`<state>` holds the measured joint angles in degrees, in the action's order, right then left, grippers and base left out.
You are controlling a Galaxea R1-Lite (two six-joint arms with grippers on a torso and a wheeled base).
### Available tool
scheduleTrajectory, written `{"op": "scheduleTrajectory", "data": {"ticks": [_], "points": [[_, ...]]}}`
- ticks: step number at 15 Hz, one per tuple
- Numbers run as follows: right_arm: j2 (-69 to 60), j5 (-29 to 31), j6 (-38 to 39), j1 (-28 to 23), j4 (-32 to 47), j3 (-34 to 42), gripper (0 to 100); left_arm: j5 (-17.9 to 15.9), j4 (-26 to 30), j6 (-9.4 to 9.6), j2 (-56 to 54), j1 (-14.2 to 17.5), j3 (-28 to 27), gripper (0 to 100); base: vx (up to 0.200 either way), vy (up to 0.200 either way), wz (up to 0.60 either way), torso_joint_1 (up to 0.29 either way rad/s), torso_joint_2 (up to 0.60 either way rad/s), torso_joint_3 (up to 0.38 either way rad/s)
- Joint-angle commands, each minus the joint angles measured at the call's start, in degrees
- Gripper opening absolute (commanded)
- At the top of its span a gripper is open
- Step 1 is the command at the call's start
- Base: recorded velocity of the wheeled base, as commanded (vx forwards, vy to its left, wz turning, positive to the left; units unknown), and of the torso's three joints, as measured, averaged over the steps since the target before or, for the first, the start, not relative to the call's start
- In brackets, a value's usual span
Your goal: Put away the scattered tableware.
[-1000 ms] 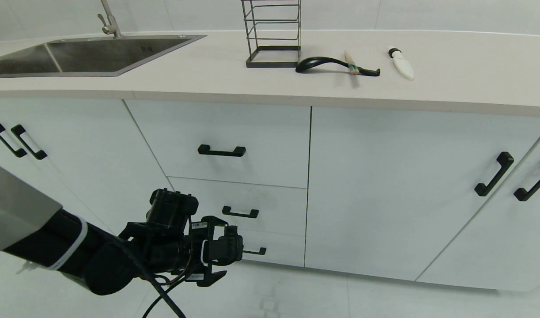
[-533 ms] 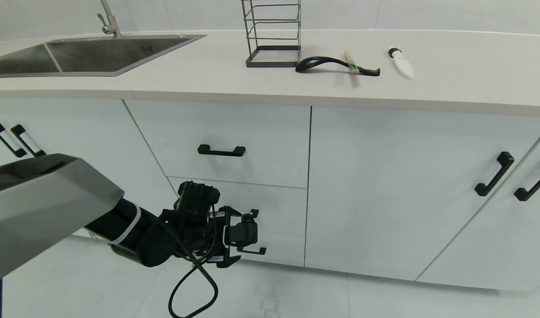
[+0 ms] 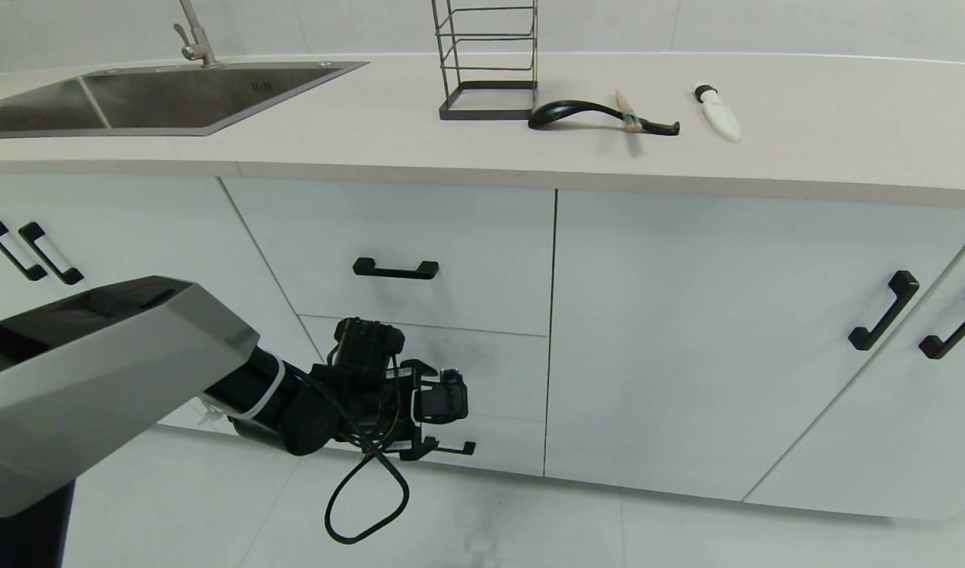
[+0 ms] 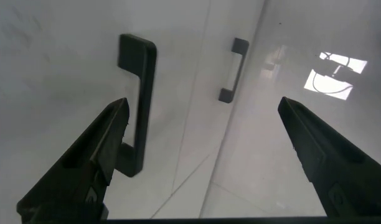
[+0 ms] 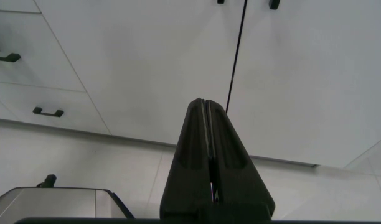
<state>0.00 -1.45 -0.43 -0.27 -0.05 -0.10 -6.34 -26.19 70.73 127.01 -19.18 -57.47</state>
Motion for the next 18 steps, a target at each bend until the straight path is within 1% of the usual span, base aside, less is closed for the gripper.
{"op": "scheduleTrajectory", "data": {"ticks": [1,5,8,10,15,18], "points": [[0.00,-0.04,-0.01,0.00,0.05,0.01,0,-0.08,-0.01,-0.07,0.69,0.19,-1.07,100,0.000,0.000,0.00,0.000,0.00,0.000],[0.00,-0.04,-0.01,0.00,0.05,0.01,0,-0.08,-0.09,-0.15,2.27,0.46,-1.24,100,0.000,0.000,0.00,0.000,0.00,0.000],[0.00,-0.04,-0.01,0.00,0.05,0.01,0,-0.08,-0.01,-0.15,3.33,0.54,-3.35,100,0.000,0.000,0.00,0.000,0.00,0.000],[0.00,-0.04,-0.01,0.00,-0.04,0.01,0,-0.08,-0.01,-0.15,3.86,0.46,-3.44,100,0.000,0.000,0.00,0.000,0.00,0.000],[0.00,-0.04,-0.01,0.00,-0.04,0.01,0,-0.69,0.26,0.02,3.77,0.28,-0.63,100,0.000,0.000,0.00,0.000,0.00,0.000],[0.00,-0.04,-0.01,0.00,-0.04,0.01,0,-1.04,0.08,0.11,1.92,0.28,2.89,100,0.000,0.000,0.00,0.000,0.00,0.000]]}}
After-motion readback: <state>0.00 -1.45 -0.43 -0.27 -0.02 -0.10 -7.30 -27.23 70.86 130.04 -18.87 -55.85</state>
